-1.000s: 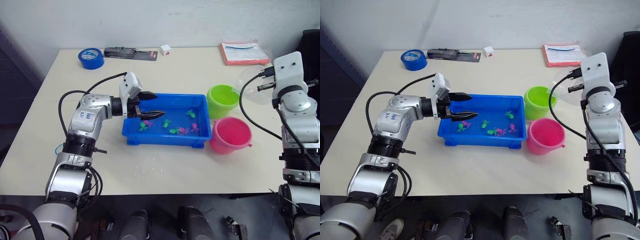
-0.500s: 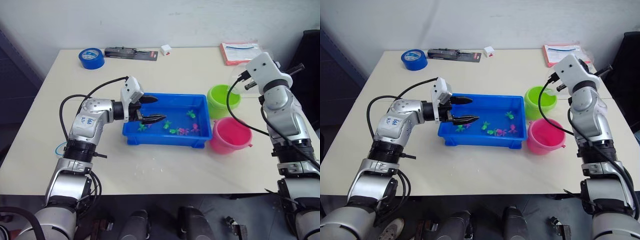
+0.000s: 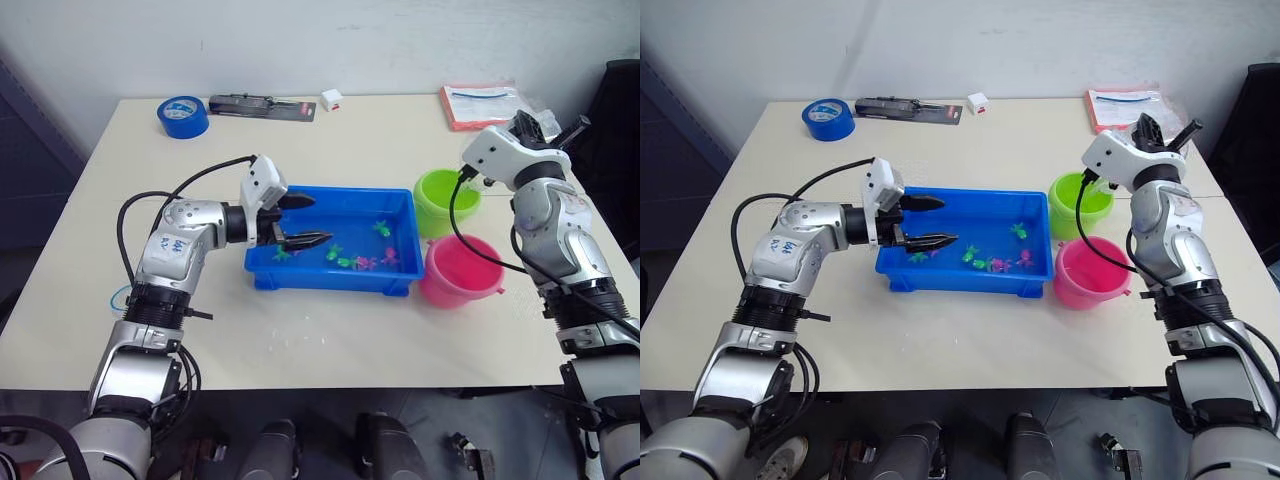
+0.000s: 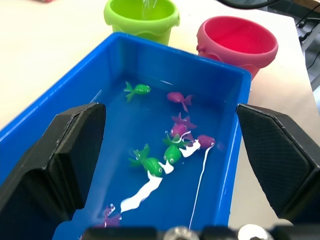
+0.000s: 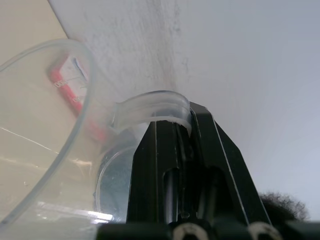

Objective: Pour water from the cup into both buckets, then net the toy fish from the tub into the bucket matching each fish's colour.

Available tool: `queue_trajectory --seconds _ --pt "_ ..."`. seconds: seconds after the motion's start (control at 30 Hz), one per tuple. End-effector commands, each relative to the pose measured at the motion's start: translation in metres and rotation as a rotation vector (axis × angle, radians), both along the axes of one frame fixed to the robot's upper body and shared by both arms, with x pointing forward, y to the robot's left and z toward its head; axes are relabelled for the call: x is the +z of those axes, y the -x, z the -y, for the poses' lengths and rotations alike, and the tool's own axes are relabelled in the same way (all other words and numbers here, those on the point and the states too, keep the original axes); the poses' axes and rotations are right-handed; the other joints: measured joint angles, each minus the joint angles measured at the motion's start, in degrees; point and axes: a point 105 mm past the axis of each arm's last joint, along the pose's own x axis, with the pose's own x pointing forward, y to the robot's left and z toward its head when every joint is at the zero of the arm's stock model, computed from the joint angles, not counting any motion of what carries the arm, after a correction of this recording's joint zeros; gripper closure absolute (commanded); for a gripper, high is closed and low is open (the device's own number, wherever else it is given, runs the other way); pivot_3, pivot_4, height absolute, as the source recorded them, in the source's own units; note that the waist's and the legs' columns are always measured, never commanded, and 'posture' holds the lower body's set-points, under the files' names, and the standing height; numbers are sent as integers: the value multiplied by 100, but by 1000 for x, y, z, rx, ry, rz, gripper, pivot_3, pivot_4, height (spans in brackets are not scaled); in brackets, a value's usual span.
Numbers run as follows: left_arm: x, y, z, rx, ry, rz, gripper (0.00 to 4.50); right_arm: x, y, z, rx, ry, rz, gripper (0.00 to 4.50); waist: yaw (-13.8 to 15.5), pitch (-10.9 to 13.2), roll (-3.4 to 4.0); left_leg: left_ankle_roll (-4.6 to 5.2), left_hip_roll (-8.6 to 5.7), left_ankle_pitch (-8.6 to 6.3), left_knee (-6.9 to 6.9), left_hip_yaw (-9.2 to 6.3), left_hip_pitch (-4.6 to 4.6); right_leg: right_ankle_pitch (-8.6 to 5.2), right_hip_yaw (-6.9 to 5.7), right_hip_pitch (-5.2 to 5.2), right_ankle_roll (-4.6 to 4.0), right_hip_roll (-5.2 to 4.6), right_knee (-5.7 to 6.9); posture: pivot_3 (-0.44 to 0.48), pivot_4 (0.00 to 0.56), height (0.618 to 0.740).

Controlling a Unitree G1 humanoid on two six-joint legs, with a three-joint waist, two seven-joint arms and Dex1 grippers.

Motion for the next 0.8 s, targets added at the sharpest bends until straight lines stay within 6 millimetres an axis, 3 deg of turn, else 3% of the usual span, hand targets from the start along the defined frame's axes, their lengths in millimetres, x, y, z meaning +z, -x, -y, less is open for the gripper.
queue_trajectory --seconds 0.03,0.37,0.53,0.67,0.8 --pt "13 4 -2 -2 1 54 0 24 4 -4 7 69 83 3843 -4 0 0 0 0 0 0 0 0 0 0 0 0 0 0 0 150 737" --pt "12 6 -5 5 -7 52 0 22 2 -6 16 47 89 3843 -4 0 0 -1 0 1 0 0 0 0 -1 0 0 1 0 0 150 737" --pt "15 9 -5 -10 8 47 0 11 0 23 -24 -335 77 3843 2 0 0 -1 2 1 1 0 0 0 -3 1 0 2 1 0 150 737" --pt "18 13 -6 -25 21 36 0 4 2 38 -28 -513 66 3843 -1 0 0 -1 -1 1 2 -2 0 0 -2 2 0 -1 2 0 150 737" --pt "21 16 -5 -54 41 23 0 -6 12 64 -10 -879 68 3843 -3 0 0 -2 3 1 2 -3 0 0 -1 2 0 2 2 0 150 737"
